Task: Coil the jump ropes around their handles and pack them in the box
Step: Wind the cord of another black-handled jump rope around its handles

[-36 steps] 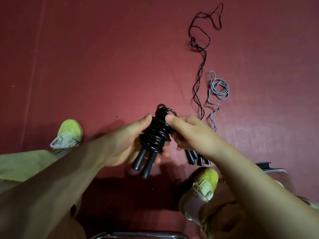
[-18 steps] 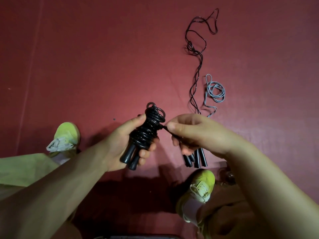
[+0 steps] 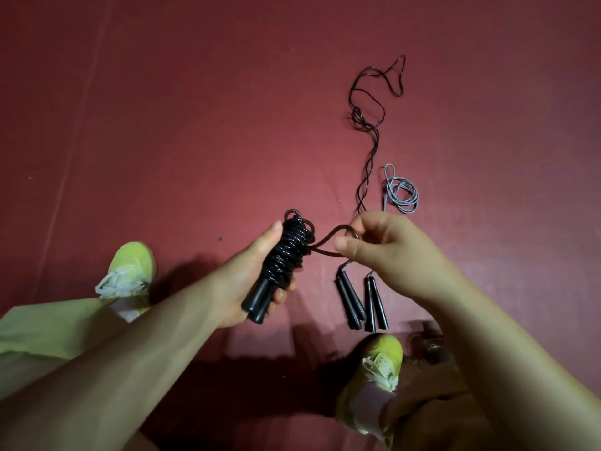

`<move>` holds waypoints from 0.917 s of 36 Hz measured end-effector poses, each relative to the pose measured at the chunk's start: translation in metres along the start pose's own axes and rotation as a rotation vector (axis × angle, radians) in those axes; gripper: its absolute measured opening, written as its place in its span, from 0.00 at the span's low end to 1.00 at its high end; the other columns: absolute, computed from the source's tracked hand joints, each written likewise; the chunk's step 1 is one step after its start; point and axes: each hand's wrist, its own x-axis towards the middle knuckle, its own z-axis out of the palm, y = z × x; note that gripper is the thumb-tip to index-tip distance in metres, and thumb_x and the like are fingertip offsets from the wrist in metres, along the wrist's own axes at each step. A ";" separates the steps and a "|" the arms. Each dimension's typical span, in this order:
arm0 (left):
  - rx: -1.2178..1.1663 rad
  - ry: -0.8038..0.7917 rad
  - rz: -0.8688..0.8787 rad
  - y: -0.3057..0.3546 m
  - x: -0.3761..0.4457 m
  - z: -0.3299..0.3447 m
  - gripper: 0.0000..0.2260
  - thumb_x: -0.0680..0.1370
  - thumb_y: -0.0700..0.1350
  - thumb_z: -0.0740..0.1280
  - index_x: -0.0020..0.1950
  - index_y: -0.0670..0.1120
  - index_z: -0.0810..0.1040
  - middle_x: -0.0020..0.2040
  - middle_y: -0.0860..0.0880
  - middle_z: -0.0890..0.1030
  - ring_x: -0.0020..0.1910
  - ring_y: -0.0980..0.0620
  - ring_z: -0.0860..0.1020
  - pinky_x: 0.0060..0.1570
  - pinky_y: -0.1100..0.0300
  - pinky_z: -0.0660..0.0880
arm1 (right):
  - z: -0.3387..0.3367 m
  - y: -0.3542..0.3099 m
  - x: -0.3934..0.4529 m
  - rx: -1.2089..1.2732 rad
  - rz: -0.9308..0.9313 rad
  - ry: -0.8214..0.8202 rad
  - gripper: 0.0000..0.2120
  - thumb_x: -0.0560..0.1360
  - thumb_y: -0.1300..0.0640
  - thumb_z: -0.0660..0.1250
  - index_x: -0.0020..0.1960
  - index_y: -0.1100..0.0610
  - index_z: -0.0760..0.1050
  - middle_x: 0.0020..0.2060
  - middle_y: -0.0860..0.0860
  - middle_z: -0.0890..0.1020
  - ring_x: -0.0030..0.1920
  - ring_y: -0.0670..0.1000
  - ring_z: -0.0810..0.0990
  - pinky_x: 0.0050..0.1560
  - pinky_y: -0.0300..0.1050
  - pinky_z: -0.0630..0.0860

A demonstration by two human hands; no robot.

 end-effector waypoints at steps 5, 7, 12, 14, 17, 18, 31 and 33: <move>0.105 0.007 0.009 -0.001 -0.005 0.004 0.33 0.61 0.72 0.59 0.48 0.46 0.76 0.31 0.48 0.77 0.26 0.52 0.70 0.29 0.60 0.65 | 0.013 -0.004 0.000 0.126 -0.049 -0.083 0.03 0.69 0.54 0.67 0.39 0.53 0.74 0.52 0.48 0.77 0.46 0.41 0.78 0.51 0.36 0.72; 0.123 0.011 0.034 0.000 -0.006 0.003 0.34 0.59 0.72 0.59 0.50 0.46 0.76 0.31 0.48 0.77 0.26 0.52 0.71 0.30 0.60 0.65 | 0.015 -0.005 -0.001 0.251 -0.075 -0.157 0.02 0.71 0.61 0.66 0.42 0.56 0.74 0.55 0.50 0.77 0.51 0.41 0.77 0.54 0.33 0.73; 0.126 0.033 0.086 0.002 -0.009 0.000 0.33 0.62 0.73 0.58 0.48 0.47 0.77 0.32 0.48 0.77 0.26 0.52 0.71 0.30 0.60 0.65 | 0.022 -0.003 0.002 0.439 -0.075 -0.100 0.05 0.71 0.64 0.64 0.45 0.58 0.76 0.50 0.56 0.83 0.50 0.45 0.80 0.56 0.37 0.75; 0.080 0.029 0.078 0.004 -0.011 0.000 0.29 0.71 0.71 0.55 0.46 0.46 0.76 0.32 0.46 0.77 0.26 0.51 0.71 0.30 0.60 0.64 | 0.023 0.000 0.005 0.476 -0.059 -0.038 0.08 0.69 0.63 0.66 0.46 0.55 0.80 0.48 0.51 0.85 0.49 0.46 0.81 0.58 0.42 0.76; 0.011 -0.032 0.054 0.006 -0.015 -0.002 0.27 0.77 0.66 0.50 0.45 0.43 0.74 0.34 0.44 0.77 0.27 0.49 0.71 0.31 0.58 0.63 | 0.023 0.000 0.008 0.500 -0.033 0.054 0.08 0.67 0.61 0.68 0.42 0.52 0.84 0.44 0.51 0.86 0.48 0.50 0.82 0.59 0.48 0.76; 0.006 -0.056 0.049 0.007 -0.016 -0.002 0.26 0.78 0.64 0.50 0.46 0.43 0.74 0.34 0.44 0.76 0.28 0.49 0.71 0.31 0.58 0.63 | 0.023 -0.002 0.009 0.516 -0.030 0.063 0.09 0.66 0.62 0.69 0.41 0.51 0.85 0.42 0.51 0.86 0.46 0.50 0.82 0.57 0.48 0.77; -0.159 -0.329 -0.049 0.006 -0.022 0.003 0.28 0.67 0.63 0.63 0.53 0.40 0.74 0.38 0.45 0.76 0.32 0.50 0.77 0.28 0.59 0.74 | 0.017 -0.011 0.007 0.603 -0.012 0.144 0.10 0.62 0.61 0.70 0.43 0.59 0.73 0.31 0.52 0.83 0.31 0.49 0.81 0.38 0.44 0.81; -0.176 -0.336 -0.036 0.007 -0.024 0.004 0.26 0.67 0.63 0.63 0.52 0.42 0.76 0.40 0.44 0.78 0.31 0.49 0.77 0.25 0.62 0.72 | 0.018 -0.011 0.007 0.616 -0.016 0.144 0.10 0.63 0.61 0.69 0.42 0.59 0.73 0.30 0.52 0.82 0.30 0.48 0.81 0.36 0.43 0.81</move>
